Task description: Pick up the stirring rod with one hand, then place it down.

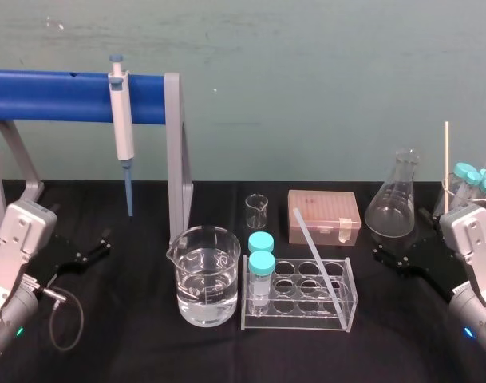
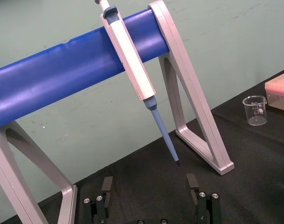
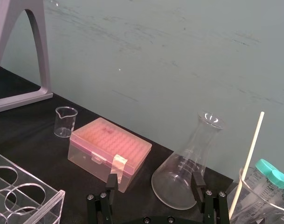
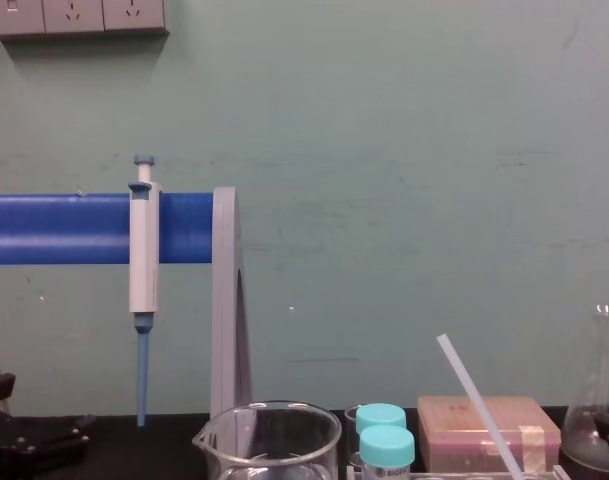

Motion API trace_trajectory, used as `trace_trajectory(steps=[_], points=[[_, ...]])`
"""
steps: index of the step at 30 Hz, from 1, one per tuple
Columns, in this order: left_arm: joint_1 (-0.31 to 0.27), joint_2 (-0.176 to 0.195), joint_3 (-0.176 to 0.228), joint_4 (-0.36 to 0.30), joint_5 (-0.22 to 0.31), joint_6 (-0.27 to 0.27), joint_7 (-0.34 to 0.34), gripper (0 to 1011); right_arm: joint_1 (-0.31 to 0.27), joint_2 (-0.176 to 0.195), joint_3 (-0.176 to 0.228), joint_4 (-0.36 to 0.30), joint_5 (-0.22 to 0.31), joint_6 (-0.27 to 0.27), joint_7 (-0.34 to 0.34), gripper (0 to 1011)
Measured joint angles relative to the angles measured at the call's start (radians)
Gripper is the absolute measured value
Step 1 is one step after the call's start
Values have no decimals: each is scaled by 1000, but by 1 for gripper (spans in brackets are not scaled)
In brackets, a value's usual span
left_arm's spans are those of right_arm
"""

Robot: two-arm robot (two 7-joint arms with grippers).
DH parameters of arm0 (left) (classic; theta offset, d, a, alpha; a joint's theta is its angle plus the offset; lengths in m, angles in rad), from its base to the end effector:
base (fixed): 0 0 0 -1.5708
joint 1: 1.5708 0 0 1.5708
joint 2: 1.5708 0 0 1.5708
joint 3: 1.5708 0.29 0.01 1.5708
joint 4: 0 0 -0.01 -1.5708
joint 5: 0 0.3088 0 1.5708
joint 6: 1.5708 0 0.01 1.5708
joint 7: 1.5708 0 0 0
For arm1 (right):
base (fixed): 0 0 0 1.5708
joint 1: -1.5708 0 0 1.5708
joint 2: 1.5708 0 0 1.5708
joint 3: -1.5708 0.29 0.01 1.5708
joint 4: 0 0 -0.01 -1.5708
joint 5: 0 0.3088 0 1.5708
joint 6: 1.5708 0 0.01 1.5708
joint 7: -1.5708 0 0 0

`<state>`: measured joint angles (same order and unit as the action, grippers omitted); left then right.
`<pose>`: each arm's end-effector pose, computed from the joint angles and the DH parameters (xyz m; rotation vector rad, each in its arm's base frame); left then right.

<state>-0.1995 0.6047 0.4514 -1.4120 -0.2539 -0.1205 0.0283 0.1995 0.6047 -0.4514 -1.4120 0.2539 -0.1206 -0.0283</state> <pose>0.3581 0.0827 -0.3023 0.3045 -0.2850 1.2480 0.3581 -0.0827 -0.3023 -0.3044 -0.2851 -1.2479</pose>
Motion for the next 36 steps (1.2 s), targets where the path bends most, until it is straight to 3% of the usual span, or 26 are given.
trace_trajectory(steps=[31, 33, 36], points=[[0, 0, 0, 0, 0, 0, 0, 1000, 0, -1, 9, 0, 3, -2, 11, 1002], [0, 0, 0, 0, 0, 0, 0, 1000, -4, -1, 20, -5, 18, -2, 27, 1002], [0, 0, 0, 0, 0, 0, 0, 1000, -24, 6, 62, -45, 106, 16, 99, 1002]])
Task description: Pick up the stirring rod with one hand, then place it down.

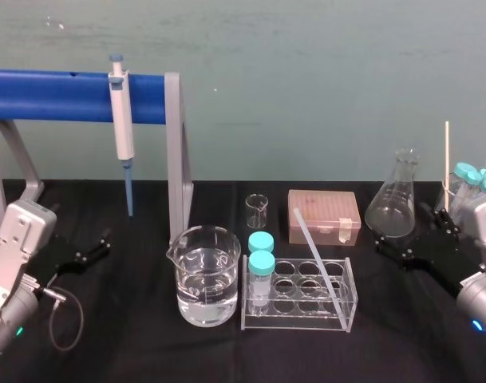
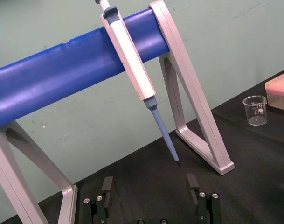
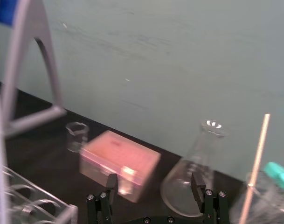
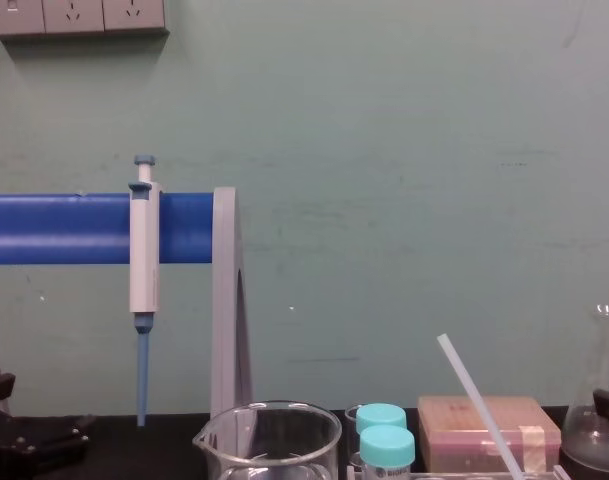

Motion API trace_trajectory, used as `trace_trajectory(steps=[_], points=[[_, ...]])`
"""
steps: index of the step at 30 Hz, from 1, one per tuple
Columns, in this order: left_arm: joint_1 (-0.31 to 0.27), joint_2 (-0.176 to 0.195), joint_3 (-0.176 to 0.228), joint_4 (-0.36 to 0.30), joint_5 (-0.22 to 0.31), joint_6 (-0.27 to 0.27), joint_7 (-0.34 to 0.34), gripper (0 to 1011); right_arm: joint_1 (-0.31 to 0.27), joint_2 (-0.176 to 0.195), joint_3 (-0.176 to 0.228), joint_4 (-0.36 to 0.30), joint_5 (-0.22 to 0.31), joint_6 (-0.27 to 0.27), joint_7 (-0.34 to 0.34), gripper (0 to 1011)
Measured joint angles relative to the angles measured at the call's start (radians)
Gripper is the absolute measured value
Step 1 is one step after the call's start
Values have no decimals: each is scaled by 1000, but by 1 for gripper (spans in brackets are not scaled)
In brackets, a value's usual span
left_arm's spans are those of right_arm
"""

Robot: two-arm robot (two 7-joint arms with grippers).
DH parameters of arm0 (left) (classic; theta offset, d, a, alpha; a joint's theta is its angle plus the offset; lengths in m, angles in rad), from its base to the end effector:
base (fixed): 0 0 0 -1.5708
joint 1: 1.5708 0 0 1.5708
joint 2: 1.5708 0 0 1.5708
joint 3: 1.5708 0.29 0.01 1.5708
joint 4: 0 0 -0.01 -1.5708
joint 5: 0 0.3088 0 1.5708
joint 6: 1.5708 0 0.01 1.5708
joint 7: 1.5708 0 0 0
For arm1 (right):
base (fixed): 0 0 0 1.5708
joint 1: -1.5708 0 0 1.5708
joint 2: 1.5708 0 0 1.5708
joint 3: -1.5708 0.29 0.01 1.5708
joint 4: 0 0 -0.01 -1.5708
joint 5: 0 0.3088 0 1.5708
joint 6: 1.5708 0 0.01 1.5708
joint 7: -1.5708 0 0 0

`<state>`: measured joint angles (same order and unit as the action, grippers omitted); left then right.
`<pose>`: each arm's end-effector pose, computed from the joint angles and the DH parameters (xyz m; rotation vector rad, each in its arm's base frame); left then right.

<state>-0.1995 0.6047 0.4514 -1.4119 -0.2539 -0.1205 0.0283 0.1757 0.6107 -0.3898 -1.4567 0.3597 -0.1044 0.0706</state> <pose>0.3581 0.0827 -0.3023 0.3046 -0.2850 1.2480 0.3571 -0.0911 -0.2874 -0.2207 -0.1973 -1.2081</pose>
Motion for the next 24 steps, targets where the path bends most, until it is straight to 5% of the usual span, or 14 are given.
trace_trajectory(steps=[10, 17, 24], points=[[0, 0, 0, 0, 0, 0, 0, 1000, -68, 64, 77, -156, 225, 171, 225, 1000], [0, 0, 0, 0, 0, 0, 0, 1000, -71, 97, 73, -198, 264, 240, 346, 1000], [0, 0, 0, 0, 0, 0, 0, 1000, -27, 106, 29, -192, 244, 265, 429, 1000]])
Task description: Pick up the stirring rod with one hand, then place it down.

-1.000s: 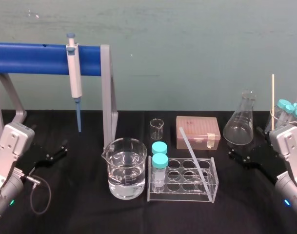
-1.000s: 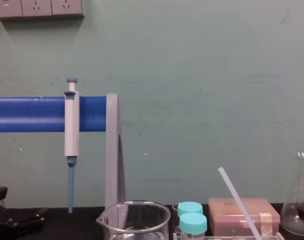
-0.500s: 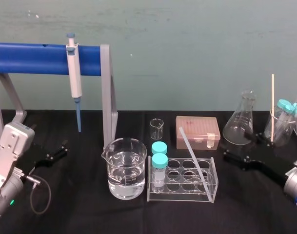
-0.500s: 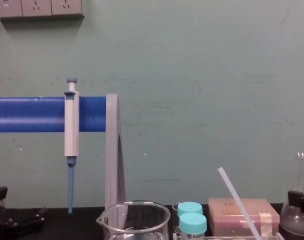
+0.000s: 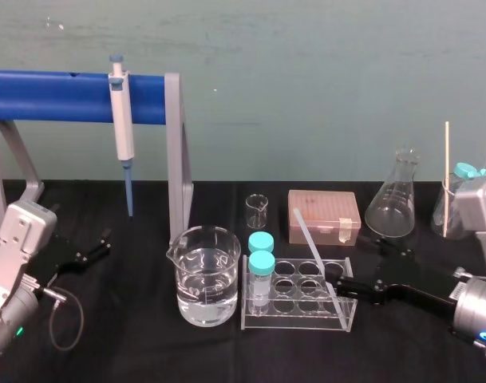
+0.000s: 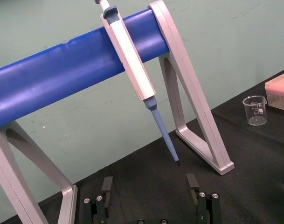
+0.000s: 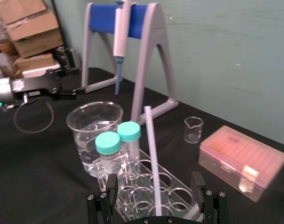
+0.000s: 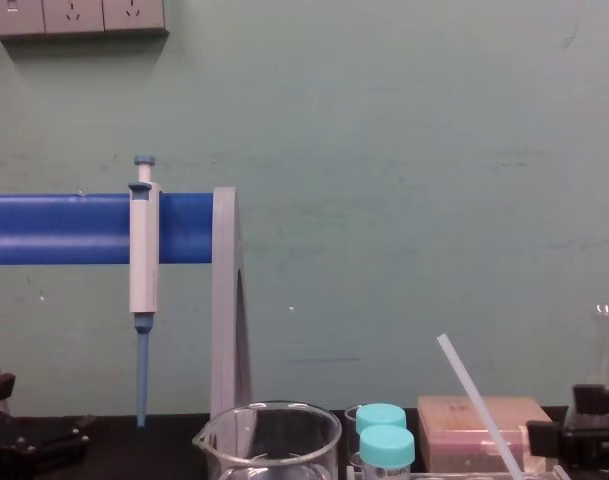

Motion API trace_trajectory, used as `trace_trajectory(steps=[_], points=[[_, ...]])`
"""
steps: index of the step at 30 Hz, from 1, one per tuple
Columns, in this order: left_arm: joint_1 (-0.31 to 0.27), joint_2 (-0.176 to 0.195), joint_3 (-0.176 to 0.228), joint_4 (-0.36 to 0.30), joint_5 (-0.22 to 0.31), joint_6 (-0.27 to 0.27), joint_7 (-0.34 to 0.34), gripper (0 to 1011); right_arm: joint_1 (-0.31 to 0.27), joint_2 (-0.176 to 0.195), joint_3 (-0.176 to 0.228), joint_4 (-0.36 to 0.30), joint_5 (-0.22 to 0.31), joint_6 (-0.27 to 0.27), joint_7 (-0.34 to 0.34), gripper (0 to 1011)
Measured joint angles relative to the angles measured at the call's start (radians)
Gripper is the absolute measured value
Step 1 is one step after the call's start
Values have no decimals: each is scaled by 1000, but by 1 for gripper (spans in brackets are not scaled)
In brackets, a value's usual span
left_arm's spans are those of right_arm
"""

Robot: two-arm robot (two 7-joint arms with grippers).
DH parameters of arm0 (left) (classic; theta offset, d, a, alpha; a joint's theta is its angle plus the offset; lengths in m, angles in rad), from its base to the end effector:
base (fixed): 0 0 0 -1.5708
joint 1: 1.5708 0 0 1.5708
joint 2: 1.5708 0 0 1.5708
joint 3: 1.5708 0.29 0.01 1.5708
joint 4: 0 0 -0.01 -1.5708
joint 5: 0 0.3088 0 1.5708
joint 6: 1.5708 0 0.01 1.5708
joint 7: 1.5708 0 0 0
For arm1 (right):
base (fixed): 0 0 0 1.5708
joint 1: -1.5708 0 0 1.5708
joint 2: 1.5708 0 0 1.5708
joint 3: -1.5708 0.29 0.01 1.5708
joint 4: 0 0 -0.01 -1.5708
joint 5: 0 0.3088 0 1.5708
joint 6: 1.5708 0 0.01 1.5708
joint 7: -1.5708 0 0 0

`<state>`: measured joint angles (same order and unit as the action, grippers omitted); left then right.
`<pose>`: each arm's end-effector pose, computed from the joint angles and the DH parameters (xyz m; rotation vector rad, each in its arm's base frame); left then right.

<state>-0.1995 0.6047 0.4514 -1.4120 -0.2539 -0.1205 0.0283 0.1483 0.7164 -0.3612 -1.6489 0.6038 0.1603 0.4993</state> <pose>0.3581 0.0827 -0.3023 0.3045 -0.2850 1.2480 0.3458 -0.0933 -0.2368 -0.2188 0.0745 -0.7530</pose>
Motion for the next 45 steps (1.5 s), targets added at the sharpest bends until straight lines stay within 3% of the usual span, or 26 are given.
trace_trajectory(steps=[16, 25, 35, 45], points=[[0, 0, 0, 0, 0, 0, 0, 1000, 166, -82, -116, 136, -97, 7, 68, 1002], [0, 0, 0, 0, 0, 0, 0, 1000, 212, -118, -141, 195, -137, 8, 68, 1000], [0, 0, 0, 0, 0, 0, 0, 1000, 216, -121, -143, 199, -147, 3, 65, 1000], [0, 0, 0, 0, 0, 0, 0, 1000, 214, -119, -142, 196, -142, 5, 65, 771]])
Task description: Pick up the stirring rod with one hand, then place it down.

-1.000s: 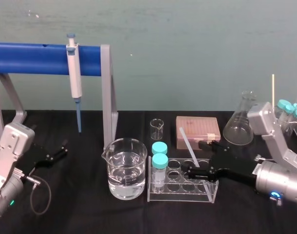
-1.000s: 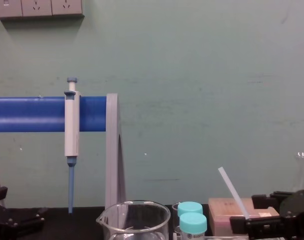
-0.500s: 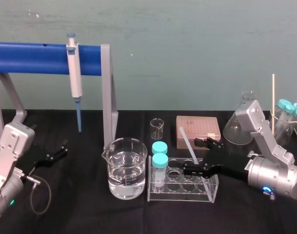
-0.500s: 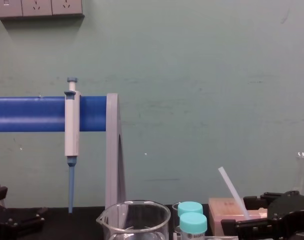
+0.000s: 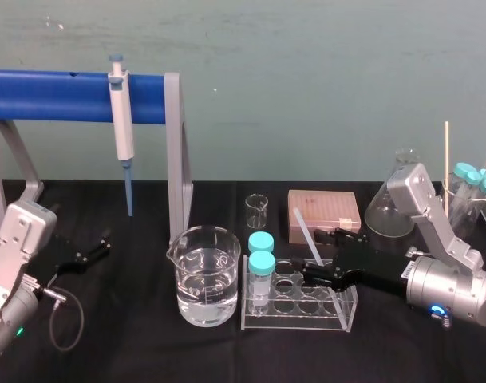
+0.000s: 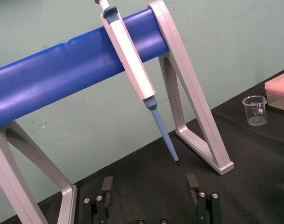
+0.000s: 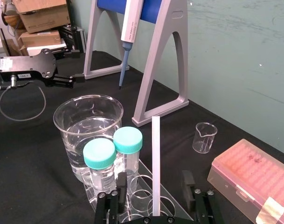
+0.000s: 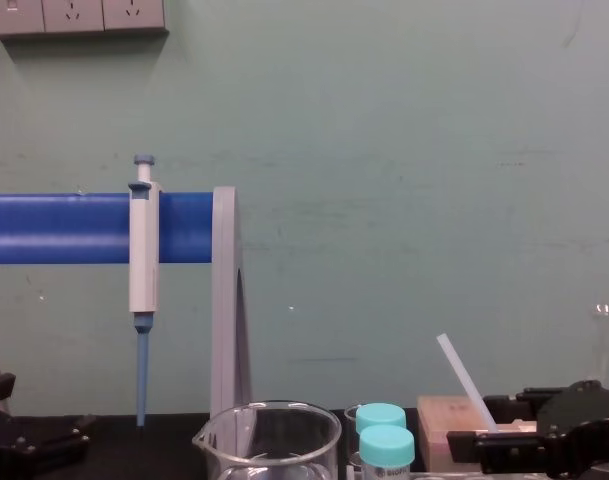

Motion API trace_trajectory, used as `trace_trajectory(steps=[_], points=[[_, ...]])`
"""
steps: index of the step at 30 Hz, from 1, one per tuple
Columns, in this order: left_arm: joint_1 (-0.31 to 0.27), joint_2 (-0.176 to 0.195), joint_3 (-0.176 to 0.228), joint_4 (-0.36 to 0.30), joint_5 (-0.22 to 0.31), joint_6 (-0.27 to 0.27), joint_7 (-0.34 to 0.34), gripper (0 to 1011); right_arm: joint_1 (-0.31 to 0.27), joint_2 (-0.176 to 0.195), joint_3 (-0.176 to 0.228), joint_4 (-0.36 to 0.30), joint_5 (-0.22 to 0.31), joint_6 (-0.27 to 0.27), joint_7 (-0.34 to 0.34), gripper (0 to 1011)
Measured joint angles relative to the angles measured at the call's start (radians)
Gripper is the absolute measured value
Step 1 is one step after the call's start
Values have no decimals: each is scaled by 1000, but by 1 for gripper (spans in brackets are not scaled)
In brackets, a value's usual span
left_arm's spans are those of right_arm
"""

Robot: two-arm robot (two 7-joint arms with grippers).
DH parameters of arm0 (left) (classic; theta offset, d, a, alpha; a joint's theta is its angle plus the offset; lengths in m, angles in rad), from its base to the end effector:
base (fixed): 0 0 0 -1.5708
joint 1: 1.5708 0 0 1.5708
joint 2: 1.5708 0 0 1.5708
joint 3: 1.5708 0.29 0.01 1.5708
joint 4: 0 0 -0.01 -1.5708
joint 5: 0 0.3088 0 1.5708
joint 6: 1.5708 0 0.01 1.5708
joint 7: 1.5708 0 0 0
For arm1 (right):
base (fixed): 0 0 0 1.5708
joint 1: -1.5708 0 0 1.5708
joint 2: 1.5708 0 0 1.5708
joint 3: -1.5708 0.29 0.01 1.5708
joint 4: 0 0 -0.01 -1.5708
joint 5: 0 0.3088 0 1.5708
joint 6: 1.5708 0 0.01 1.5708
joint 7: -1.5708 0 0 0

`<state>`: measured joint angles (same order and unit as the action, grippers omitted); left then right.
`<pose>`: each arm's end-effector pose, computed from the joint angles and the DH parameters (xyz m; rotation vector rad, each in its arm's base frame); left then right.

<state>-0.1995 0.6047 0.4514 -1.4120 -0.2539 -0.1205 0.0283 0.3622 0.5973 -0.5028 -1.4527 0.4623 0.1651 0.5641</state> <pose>0.3581 0.0827 -0.3023 0.3045 -0.2850 1.2480 0.3967 -0.0606 -0.2440 -0.3030 0.0181 -0.6803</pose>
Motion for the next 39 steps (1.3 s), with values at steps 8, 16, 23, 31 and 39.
trace_trajectory(steps=[8, 16, 23, 31, 39], points=[[0, 0, 0, 0, 0, 0, 0, 1000, -1, 1, 1, -1, 2, 1, 0, 539], [0, 0, 0, 0, 0, 0, 0, 1000, -2, 1, 1, -2, 3, 2, 0, 274], [0, 0, 0, 0, 0, 0, 0, 1000, -2, 1, 1, -3, 4, 2, 1, 77], [0, 0, 0, 0, 0, 0, 0, 1000, -14, -4, 15, -3, 14, -13, 1, 72], [0, 0, 0, 0, 0, 0, 0, 1000, -54, -16, 49, -12, 28, -90, -10, 72]])
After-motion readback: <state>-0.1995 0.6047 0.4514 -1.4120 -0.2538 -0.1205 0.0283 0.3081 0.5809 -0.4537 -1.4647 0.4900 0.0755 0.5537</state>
